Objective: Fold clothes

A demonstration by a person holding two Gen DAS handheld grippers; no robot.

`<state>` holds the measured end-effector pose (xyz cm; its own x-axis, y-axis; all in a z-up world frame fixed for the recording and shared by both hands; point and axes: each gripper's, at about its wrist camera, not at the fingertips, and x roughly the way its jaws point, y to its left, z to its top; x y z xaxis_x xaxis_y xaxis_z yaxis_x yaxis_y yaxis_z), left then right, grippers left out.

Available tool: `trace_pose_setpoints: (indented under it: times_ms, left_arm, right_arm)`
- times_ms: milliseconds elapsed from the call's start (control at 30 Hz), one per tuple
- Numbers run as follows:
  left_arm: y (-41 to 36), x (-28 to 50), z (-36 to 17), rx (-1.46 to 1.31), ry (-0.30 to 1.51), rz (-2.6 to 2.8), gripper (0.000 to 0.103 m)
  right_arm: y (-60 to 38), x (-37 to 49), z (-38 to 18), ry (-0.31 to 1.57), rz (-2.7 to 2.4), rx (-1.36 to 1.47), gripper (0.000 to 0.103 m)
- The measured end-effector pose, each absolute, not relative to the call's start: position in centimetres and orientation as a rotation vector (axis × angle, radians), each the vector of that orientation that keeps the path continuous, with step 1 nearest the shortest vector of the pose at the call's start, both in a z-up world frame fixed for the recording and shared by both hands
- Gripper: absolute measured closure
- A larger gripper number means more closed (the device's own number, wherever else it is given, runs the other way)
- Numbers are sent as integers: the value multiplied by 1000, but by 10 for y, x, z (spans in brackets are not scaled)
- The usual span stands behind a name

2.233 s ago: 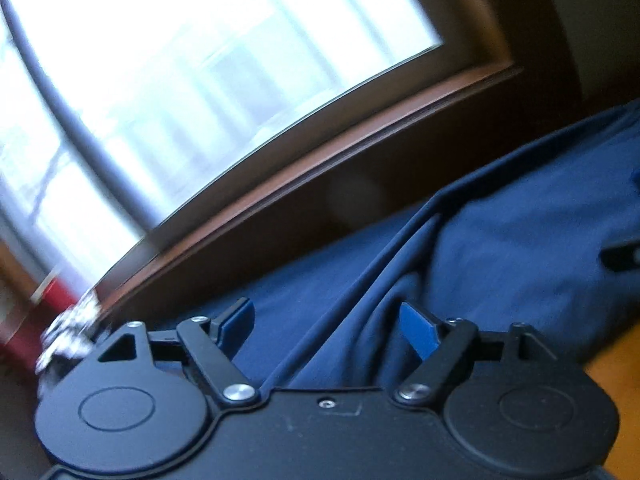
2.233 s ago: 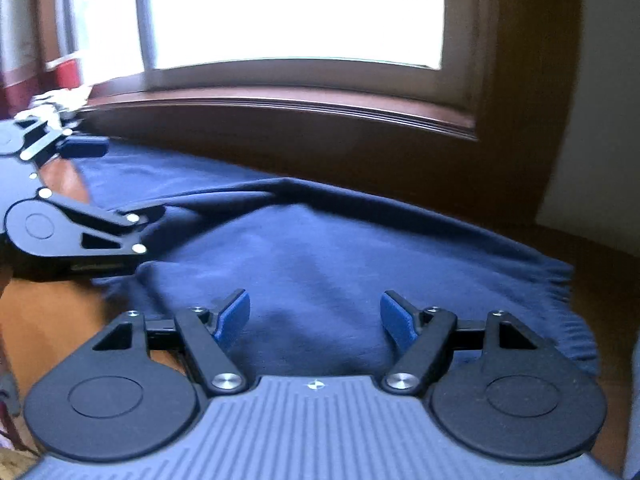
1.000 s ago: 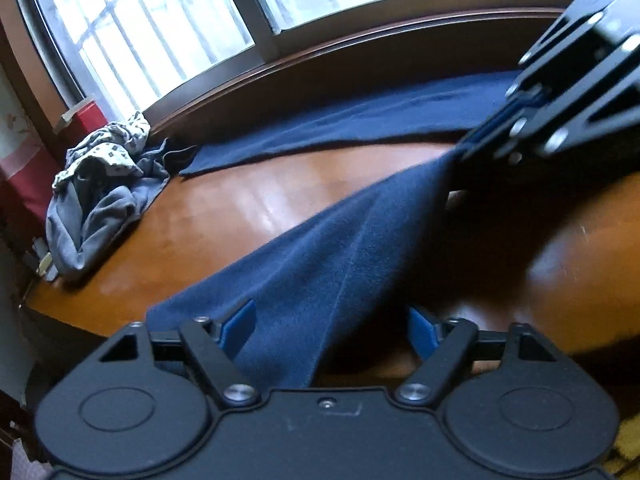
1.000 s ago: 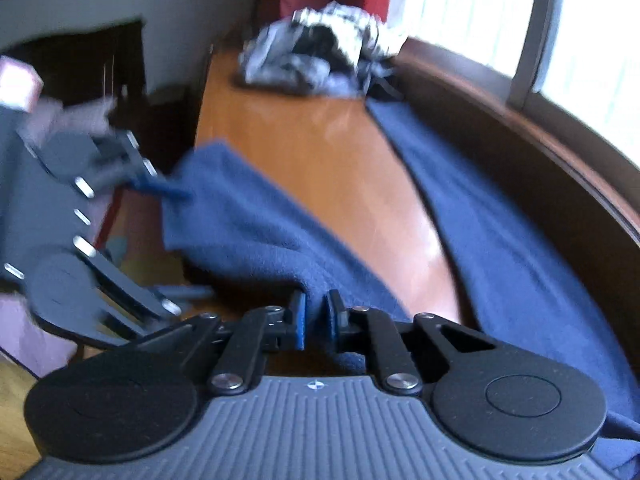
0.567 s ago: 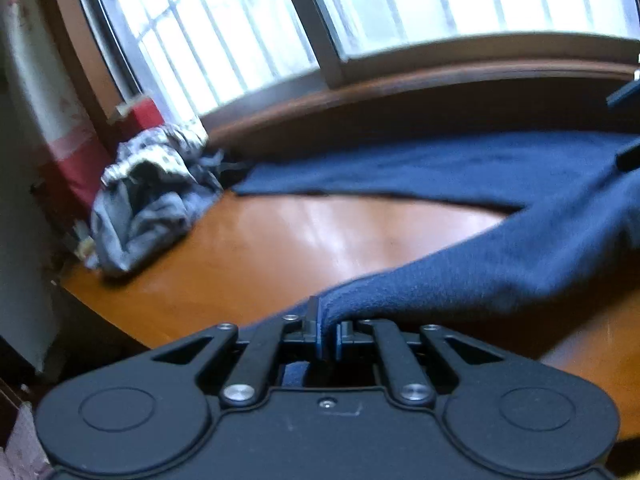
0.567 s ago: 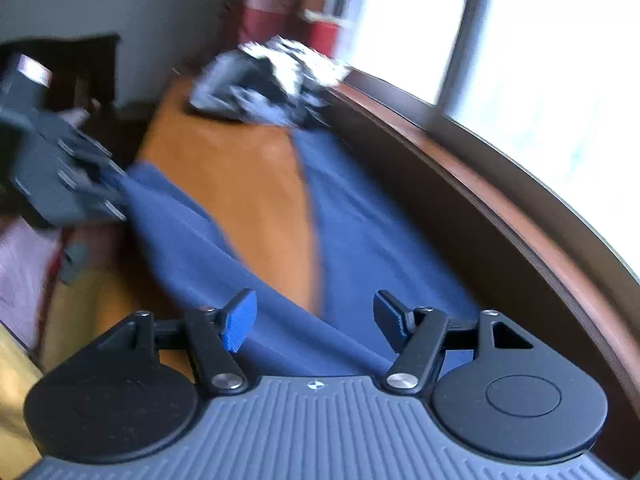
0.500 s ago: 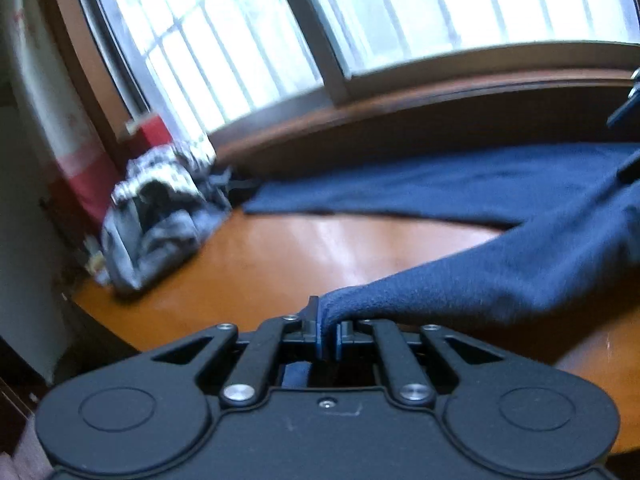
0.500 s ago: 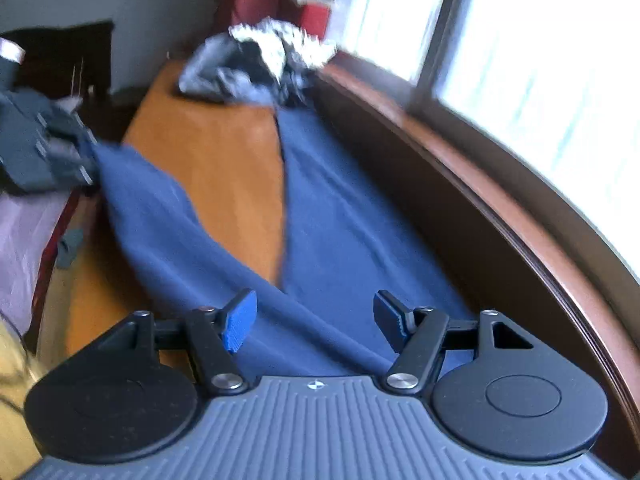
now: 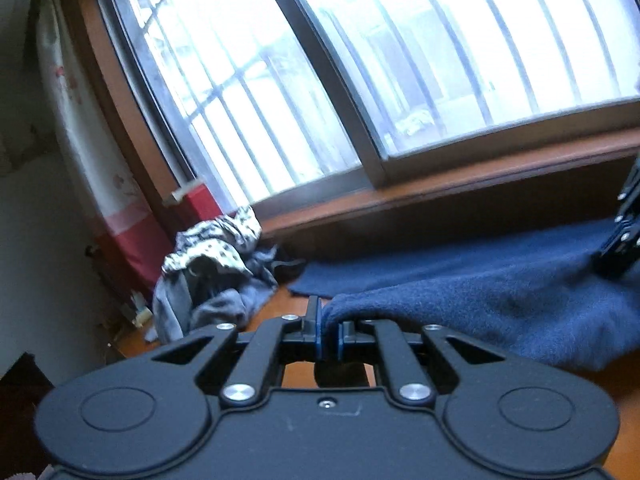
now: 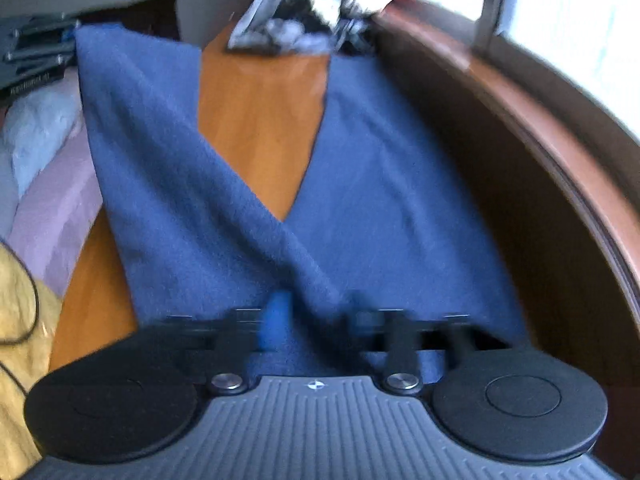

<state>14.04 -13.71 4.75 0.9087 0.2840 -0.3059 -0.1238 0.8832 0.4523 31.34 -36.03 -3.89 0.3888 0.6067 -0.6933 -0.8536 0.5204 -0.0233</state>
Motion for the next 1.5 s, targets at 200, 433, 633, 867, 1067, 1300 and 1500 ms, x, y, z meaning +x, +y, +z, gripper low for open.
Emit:
trace_pose_setpoints:
  times_ms: [200,433,633,867,1067,1300,1500]
  left_arm:
    - [-129,210,76,490,286,248,95]
    - [-137,333,53,569,365,179,93]
    - [-156,400,8,658,459,120,92]
    - [-161,420,-21,703,479,108,90]
    - [-159,438,-30,697,481,119,87]
    - [-138,418,4,595,445,141,83]
    - [-126,405,20,565,403,149,82]
  right_arm:
    - [-394,289,-5,410,758,-234,99]
    - [-376,330,-47,368,562,-194,99]
    - [-369,363,-94,458,396,-244,86]
    - [-399,331,-70,460,227,-227,58]
    - [-452,313,-63,628,245,115,68]
    - [-438,319,-77,649,242,-48,75]
    - [-427,332,-80,623,286,-238,52]
